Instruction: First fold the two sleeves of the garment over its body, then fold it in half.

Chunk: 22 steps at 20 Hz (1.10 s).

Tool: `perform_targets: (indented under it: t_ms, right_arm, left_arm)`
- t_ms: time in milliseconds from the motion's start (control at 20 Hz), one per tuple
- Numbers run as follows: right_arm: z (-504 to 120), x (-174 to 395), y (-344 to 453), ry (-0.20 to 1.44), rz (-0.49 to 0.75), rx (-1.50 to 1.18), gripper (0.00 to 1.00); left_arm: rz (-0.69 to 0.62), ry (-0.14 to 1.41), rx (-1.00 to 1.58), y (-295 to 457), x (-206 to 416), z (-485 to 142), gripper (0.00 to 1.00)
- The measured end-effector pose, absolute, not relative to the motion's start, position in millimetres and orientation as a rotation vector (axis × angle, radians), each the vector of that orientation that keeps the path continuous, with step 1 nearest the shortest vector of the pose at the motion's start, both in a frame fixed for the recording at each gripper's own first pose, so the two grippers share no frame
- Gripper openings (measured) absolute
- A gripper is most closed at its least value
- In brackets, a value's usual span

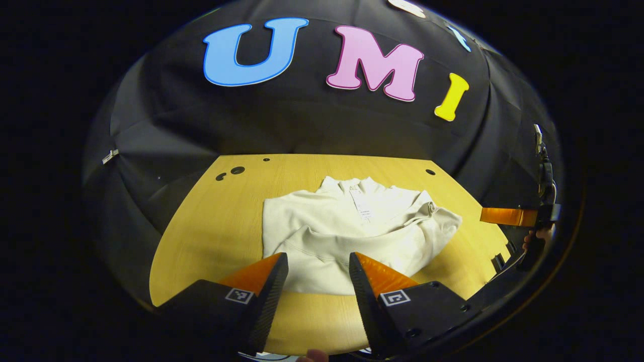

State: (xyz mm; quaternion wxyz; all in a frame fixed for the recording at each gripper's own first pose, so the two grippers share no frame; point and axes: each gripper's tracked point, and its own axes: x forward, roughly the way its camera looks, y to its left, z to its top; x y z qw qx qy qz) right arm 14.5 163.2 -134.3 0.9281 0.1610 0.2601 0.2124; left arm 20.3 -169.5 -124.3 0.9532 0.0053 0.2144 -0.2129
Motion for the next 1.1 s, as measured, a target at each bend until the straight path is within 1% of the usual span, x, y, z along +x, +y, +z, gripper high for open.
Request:
perform_targets:
  t_ms: [450, 900, 1100]
  right_arm:
    - [-128.5, 4.0, 152.6, 0.515, 0.391, 0.358, 0.82]
    - [-135.1, -5.0, 166.3, 0.525, 0.457, 0.338, 0.82]
    - [-144.3, -3.8, 158.7, 0.539, 0.463, 0.313, 0.82]
  left_arm:
    - [-0.474, 0.444, 0.047, -183.1, 14.0, -128.6, 0.76]
    - [-0.434, 0.45, 0.016, -172.5, 12.2, -134.2, 0.76]
    - [-0.43, 0.458, 0.025, -175.1, 5.2, -137.8, 0.76]
